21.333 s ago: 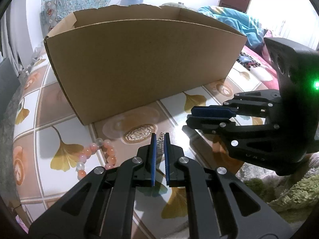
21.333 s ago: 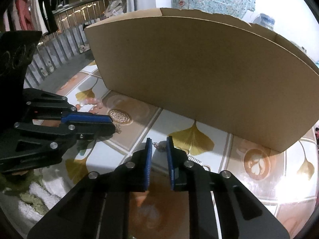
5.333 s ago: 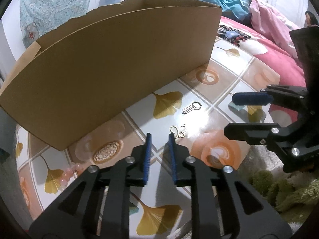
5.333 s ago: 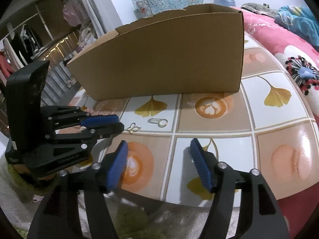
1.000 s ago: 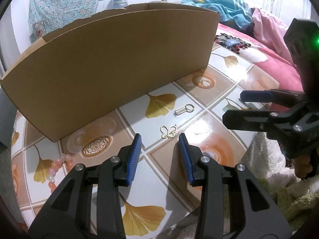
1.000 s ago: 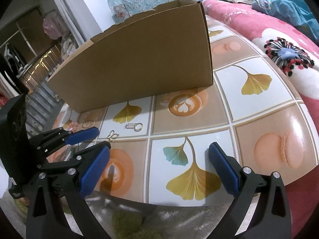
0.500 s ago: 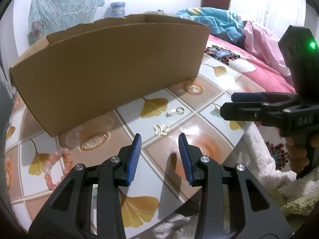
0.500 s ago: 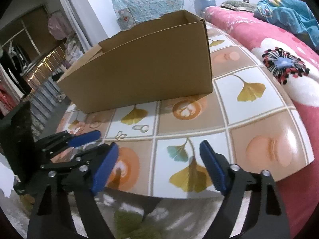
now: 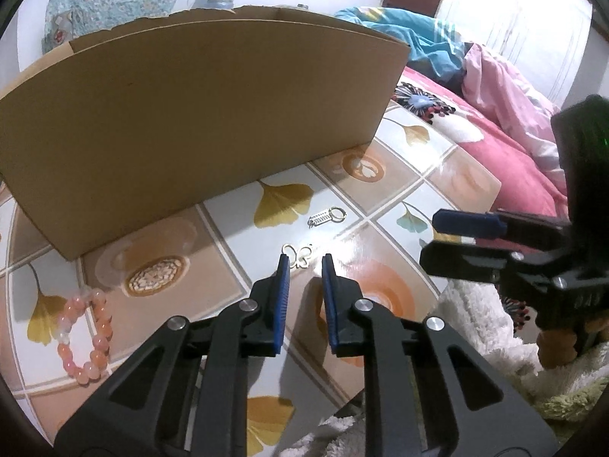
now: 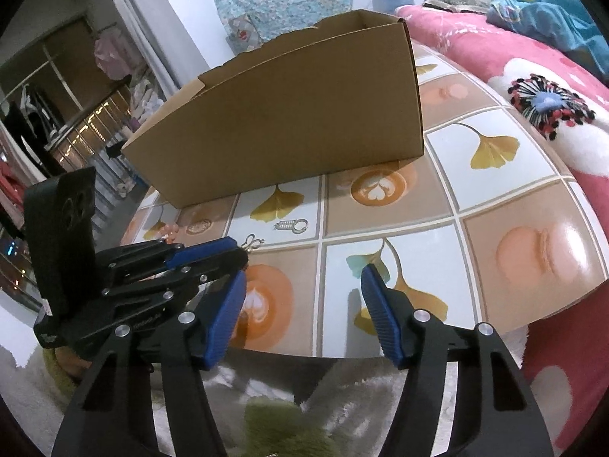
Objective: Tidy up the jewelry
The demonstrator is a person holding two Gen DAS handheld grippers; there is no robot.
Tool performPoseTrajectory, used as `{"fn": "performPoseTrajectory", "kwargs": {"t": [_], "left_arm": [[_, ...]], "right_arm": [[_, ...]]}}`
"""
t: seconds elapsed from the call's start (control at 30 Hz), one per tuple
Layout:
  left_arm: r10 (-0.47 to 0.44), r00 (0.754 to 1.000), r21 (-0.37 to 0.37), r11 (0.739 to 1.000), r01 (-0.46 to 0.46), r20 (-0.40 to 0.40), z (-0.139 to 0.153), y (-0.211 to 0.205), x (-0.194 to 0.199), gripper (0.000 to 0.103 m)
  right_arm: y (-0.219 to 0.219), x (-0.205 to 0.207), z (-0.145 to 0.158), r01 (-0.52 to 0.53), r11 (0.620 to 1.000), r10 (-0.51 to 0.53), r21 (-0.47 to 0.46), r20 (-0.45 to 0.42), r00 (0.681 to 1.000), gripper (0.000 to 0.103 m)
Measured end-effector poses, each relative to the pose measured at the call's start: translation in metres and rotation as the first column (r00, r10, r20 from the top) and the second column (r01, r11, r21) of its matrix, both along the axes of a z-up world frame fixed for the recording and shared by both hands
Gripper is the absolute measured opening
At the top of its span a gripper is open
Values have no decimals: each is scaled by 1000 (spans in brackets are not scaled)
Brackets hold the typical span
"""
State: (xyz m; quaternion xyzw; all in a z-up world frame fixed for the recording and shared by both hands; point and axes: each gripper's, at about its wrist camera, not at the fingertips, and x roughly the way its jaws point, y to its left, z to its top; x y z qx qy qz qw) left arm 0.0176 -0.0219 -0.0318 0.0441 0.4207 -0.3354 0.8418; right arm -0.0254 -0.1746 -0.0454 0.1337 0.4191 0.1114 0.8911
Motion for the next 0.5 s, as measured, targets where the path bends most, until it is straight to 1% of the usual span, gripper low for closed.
{"fn": "performPoseTrajectory", "kwargs": {"t": [0.2,0.4,0.47,0.5], "left_arm": [[-10,1000,36,999,10,10,2,-8,4,16],[2,1000,47,999,-2,-2,4,-10,5,17],[14,1000,53,998,-14,-13,4,-10,4,19],[19,1000,53,998,-18,-22,5,-10,4,23]], "right_arm": [[-2,-4,-4,2,1000,-3,19,15,1000,61],[-4,-3,-7,-14,999,13,34,22,1000,61],[-5,-4,-8,-14,999,13,37,31,999,61],[-5,-4,-8,-15,999,14,37,36,999,61]]}}
